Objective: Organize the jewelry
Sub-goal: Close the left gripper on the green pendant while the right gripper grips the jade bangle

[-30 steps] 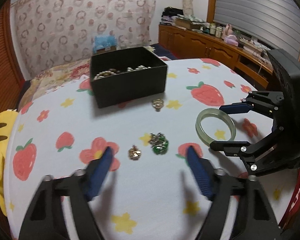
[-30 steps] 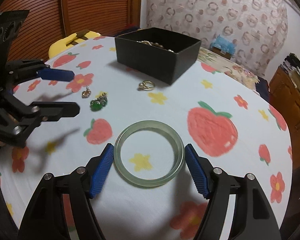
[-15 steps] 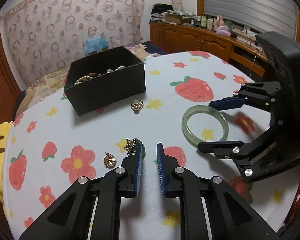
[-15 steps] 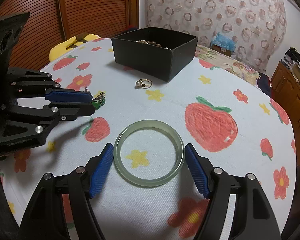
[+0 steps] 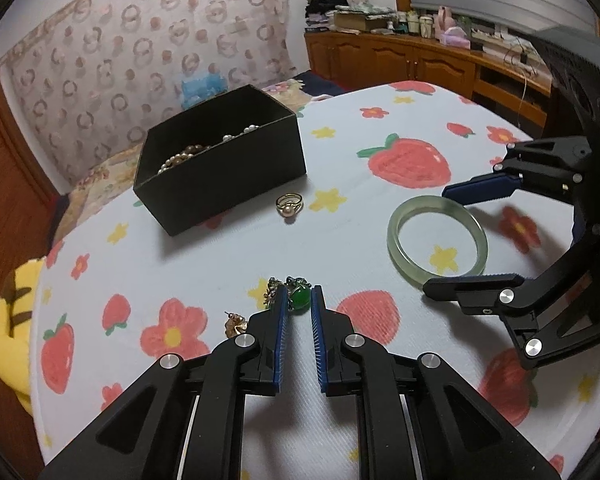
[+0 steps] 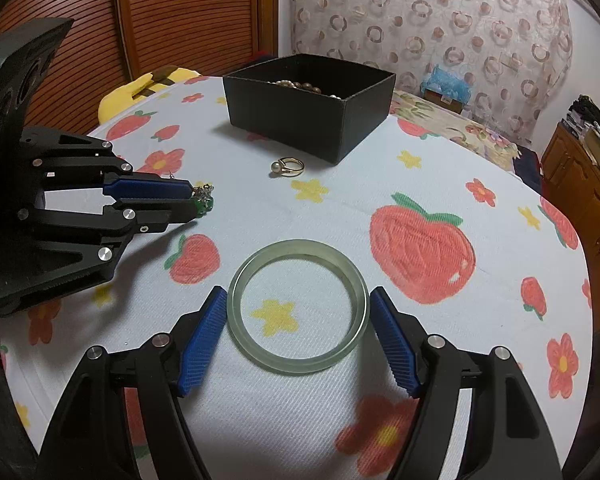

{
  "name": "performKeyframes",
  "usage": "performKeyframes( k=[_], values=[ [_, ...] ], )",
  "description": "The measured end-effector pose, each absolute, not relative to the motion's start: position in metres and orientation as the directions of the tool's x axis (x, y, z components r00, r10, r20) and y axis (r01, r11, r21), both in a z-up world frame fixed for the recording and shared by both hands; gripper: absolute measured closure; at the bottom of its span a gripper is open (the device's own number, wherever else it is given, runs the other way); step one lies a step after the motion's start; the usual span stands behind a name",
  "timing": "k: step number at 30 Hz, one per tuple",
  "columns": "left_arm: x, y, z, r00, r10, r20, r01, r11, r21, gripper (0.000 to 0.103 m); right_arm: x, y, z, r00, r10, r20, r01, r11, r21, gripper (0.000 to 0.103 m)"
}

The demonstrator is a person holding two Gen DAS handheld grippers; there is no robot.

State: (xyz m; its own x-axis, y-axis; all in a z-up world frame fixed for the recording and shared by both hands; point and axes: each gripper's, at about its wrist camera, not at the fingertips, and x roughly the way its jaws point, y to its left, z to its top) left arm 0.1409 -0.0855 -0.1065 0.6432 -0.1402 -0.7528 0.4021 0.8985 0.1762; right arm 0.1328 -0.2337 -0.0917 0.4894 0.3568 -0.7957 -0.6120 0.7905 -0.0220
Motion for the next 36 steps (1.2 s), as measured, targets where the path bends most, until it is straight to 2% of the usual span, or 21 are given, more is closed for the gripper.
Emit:
performKeyframes(
  k=[2,5,18,24,26,32,36],
  values=[
    [0.139,-0.087,-0.108,0.65,-0.129,-0.749,0.405,0.893,0.197,0.092,0.133,-0.234,-0.092,0.489,0.357,-0.796,-0.612,0.791,-0.022,0.028],
    [0.137,-0.086,-0.108,0.662,-0.11,-0.741,0.401,0.888,0.226,0.103,0.133,-0.234,-0.092,0.49,0.357,-0.796,-0.612,0.791,-0.022,0.028],
    [0.123,-0.064,-0.067,0.697,-0.22,-0.682,0.398,0.91,0.113,0.103,0.132,-0.234,-0.092,0.49,0.357,-0.795,-0.612,0.791,-0.022,0.028],
    [0.134,-0.068,-0.08,0.662,-0.226,-0.715,0.396,0.915,0.078,0.103,0.132,-0.234,-0.092,0.49,0.357,-0.795,-0.612,0.791,-0.022,0.028],
    [0.138,-0.072,-0.088,0.645,-0.222,-0.731,0.401,0.913,0.077,0.1,0.132,-0.234,-0.092,0.49,0.357,-0.795,-0.612,0.791,-0.022,0.028],
    [0.152,-0.084,-0.104,0.645,-0.15,-0.75,0.377,0.916,0.141,0.078,0.132,-0.234,-0.093,0.49,0.357,-0.795,-0.612,0.791,-0.022,0.028],
    [0.156,-0.084,-0.109,0.644,-0.129,-0.754,0.365,0.918,0.155,0.073,0.132,-0.234,-0.093,0.491,0.357,-0.795,-0.612,0.791,-0.022,0.028]
  ],
)
